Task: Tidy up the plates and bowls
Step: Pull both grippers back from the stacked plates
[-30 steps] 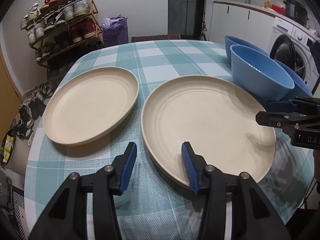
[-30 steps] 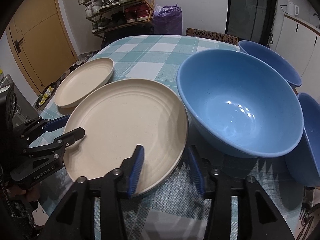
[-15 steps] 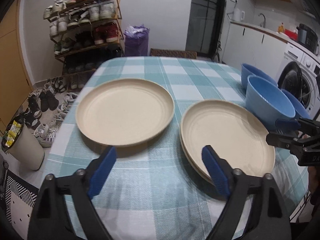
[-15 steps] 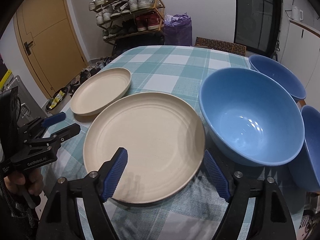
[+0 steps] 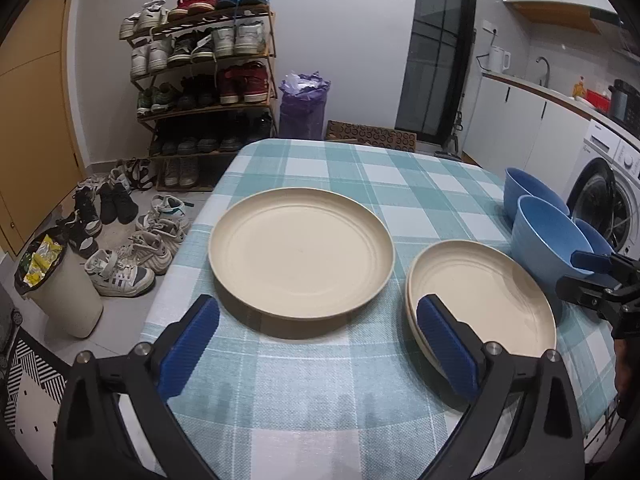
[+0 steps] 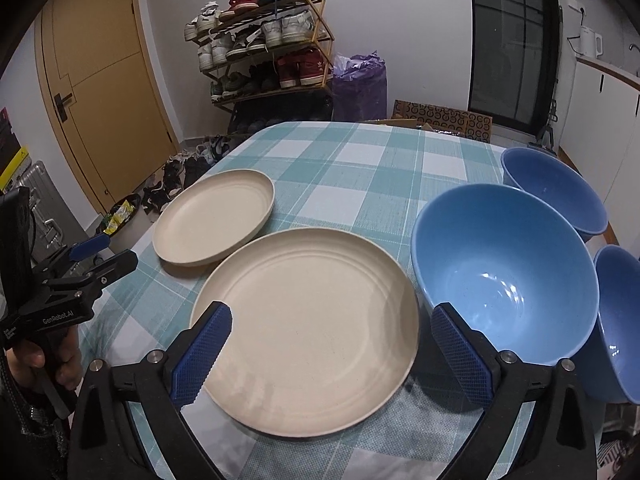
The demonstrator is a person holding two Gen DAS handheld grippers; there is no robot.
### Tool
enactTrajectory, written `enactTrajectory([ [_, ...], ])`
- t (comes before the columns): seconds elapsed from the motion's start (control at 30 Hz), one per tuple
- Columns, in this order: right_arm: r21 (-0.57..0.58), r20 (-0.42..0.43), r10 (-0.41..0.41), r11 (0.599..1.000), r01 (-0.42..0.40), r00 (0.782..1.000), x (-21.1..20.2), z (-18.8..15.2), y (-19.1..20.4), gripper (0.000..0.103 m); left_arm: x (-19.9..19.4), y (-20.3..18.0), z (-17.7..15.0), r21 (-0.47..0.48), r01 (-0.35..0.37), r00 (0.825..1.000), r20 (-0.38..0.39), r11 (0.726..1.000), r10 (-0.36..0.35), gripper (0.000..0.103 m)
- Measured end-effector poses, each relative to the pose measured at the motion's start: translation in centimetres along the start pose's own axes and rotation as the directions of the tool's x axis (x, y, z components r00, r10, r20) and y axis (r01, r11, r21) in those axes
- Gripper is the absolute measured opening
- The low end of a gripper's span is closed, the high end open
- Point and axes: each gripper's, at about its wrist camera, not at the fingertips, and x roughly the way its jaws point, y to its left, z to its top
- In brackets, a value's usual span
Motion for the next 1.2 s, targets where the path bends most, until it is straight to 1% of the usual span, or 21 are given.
enactTrajectory([
  [0.3, -0.030, 0.012, 0.014, 0.999, -0.014, 1.000, 0.3, 1.2, 1.0, 0.102, 0.1, 1.5, 0.9, -0.060, -0.018, 1.000, 0.004, 0.998, 0.018, 0.102],
  [0.5, -0.042, 0.019, 0.023, 0.999, -0.022, 1.000, 0.9, 2.5, 1.6, 0.102, 0.1, 1.8, 1.8, -0.046, -0.033, 0.999, 0.023, 0.998, 0.034, 0.103],
  [0.77, -0.063, 0.025, 0.031, 0.998, -0.030, 0.999, 1.7, 4.3, 2.6, 0.102, 0.5, 3.0, 2.7, -0.063, -0.050, 0.998, 0.035, 0.997, 0.052, 0.103],
  [1.0, -0.062, 0.025, 0.045, 0.997, -0.044, 0.999, 2.6, 5.9, 3.3, 0.102, 1.2, 4.4, 3.2, -0.086, -0.070, 0.997, 0.026, 0.994, 0.072, 0.103],
  [1.2, -0.063, 0.018, 0.054, 0.997, -0.053, 0.998, 3.6, 7.1, 4.0, 0.102, 1.9, 5.0, 3.7, -0.083, -0.091, 0.995, 0.022, 0.992, 0.093, 0.103],
])
